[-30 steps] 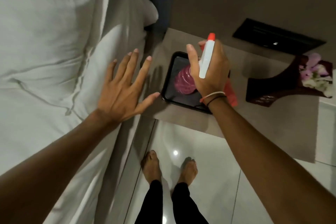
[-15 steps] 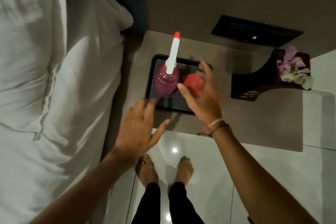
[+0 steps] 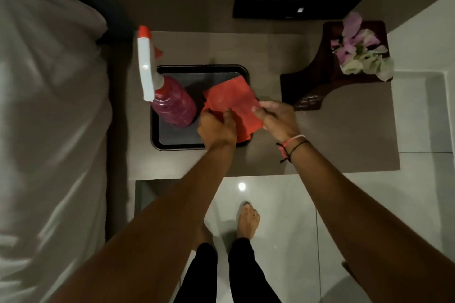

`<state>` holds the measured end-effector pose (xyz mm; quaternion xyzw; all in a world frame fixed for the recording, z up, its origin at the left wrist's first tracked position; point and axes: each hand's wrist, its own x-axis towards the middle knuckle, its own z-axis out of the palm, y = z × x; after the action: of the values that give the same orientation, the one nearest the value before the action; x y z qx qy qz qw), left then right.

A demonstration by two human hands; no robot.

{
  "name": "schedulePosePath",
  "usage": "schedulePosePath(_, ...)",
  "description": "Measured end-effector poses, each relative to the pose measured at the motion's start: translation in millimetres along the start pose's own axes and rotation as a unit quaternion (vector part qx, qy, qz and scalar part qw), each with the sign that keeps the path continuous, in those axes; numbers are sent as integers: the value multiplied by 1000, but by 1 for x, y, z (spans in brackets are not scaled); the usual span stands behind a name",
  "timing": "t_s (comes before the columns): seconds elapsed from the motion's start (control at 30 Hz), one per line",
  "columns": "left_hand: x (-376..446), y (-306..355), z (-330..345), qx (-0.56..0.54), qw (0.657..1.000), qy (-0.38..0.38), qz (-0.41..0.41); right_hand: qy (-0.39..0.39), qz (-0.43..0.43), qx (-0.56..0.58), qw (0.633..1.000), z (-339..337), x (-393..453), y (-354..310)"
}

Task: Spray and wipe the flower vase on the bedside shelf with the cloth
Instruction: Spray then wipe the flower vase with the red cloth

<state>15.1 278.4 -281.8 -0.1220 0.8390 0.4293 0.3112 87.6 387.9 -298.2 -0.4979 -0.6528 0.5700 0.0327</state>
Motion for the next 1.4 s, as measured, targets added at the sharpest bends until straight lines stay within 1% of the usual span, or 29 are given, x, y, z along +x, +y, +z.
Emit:
schedulePosePath(0.13,6,0,4,-60,997,50,-29,1,7,46,999,4,1,-4)
schedulePosePath(0.23,11,-2,1,-95,993,62,-33,-6,-2,79,997,7,-6,4)
schedulePosePath(0.3,11,-2,-1,-116,992,56,-12,-7,-3,99,995,5,-15,12)
schedulePosePath(0.37,6,0,-3,-135,990,24,26,-4,12,137,990,3,-23,21)
schedulePosePath(0.47,-4,-2,-7,-160,984,-48,65,13,54,256,965,-3,-39,31)
schedulePosePath(0.57,-16,-6,-13,-190,974,-120,43,23,73,380,922,-10,-58,36)
schedulePosePath(0.63,-21,-8,-17,-187,967,-174,21,2,87,428,899,-17,-73,39)
schedulePosePath(0.73,-33,-12,-22,-146,956,-255,12,-105,102,458,877,-32,-98,42)
schedulePosePath(0.8,-42,-17,-25,-111,947,-302,19,-125,134,452,873,-38,-112,46)
schedulePosePath(0.83,-49,-18,-23,-85,945,-315,28,-113,142,444,877,-42,-118,49)
schedulePosePath(0.9,-62,-16,-19,-18,952,-296,69,-75,148,447,879,-45,-128,59)
schedulePosePath(0.97,-77,-9,-11,41,953,-262,148,-38,153,483,861,-51,-139,70)
schedulePosePath(1.0,-88,-1,-5,71,946,-246,201,-23,154,506,848,-57,-144,76)
schedulePosePath(1.03,-98,9,-2,107,934,-221,258,-12,158,528,834,-62,-148,82)
schedulePosePath(1.07,-107,21,0,147,915,-189,325,-3,160,553,818,-68,-151,88)
schedulePosePath(1.1,-113,34,1,178,886,-152,400,2,158,574,803,-73,-153,93)
schedulePosePath(1.13,-117,47,2,199,849,-118,474,7,155,592,791,-77,-154,97)
schedulePosePath(1.17,-121,61,3,217,810,-88,537,7,147,606,782,-81,-155,102)
schedulePosePath(1.2,-124,74,5,233,775,-66,583,8,143,619,772,-85,-156,105)
schedulePosePath(1.23,-127,87,12,254,745,-52,615,11,142,633,761,-90,-156,108)
schedulePosePath(1.3,-128,109,26,315,697,-45,643,20,145,646,749,-95,-156,109)
schedulePosePath(1.4,-120,137,56,429,641,-67,633,12,143,659,738,-106,-153,111)
